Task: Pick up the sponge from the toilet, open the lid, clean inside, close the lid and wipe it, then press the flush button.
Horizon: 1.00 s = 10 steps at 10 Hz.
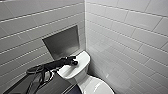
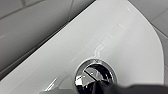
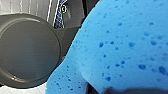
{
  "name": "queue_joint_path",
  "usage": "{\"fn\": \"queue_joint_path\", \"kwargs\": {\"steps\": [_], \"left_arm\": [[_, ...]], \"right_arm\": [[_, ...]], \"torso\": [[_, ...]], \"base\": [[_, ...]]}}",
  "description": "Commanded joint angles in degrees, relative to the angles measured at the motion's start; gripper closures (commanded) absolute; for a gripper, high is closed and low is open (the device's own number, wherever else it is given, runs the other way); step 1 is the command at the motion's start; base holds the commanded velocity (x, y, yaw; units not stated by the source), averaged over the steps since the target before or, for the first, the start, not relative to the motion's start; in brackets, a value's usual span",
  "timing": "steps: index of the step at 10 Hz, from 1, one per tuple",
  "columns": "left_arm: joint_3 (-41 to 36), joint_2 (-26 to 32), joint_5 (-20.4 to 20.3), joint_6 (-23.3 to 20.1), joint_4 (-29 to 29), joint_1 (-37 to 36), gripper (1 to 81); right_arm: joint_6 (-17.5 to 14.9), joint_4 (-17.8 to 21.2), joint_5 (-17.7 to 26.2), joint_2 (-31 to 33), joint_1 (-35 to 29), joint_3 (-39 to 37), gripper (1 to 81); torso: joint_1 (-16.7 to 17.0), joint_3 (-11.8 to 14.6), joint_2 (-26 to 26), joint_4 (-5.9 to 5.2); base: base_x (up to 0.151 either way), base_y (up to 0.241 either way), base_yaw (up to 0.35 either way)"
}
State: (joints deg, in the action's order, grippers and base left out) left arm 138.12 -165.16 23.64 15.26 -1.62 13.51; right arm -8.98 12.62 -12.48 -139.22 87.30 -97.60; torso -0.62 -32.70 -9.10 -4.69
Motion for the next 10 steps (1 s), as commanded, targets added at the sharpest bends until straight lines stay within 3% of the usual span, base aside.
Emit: {"fn": "queue_joint_path", "kwargs": {"steps": [1,6,10], "left_arm": [[-4.83,3.40,5.10,0.47,2.83,-10.11,81.1],[-27.27,19.32,1.85,3.02,5.04,-14.51,81.1],[-45.11,32.42,2.38,2.93,4.35,-10.57,81.1]], "right_arm": [[0.02,0.39,4.40,1.02,0.47,0.67,81.1],[-0.07,0.39,4.49,0.58,0.03,0.58,81.1],[-0.16,0.39,4.40,-0.73,-0.23,-1.71,81.1]], "torso": [[0.00,0.00,0.00,0.00],[0.00,0.00,0.00,0.00],[0.00,0.00,0.00,0.00]], "base": [[0.000,0.000,0.000],[0.000,0.000,0.000],[0.000,0.000,0.000]]}}
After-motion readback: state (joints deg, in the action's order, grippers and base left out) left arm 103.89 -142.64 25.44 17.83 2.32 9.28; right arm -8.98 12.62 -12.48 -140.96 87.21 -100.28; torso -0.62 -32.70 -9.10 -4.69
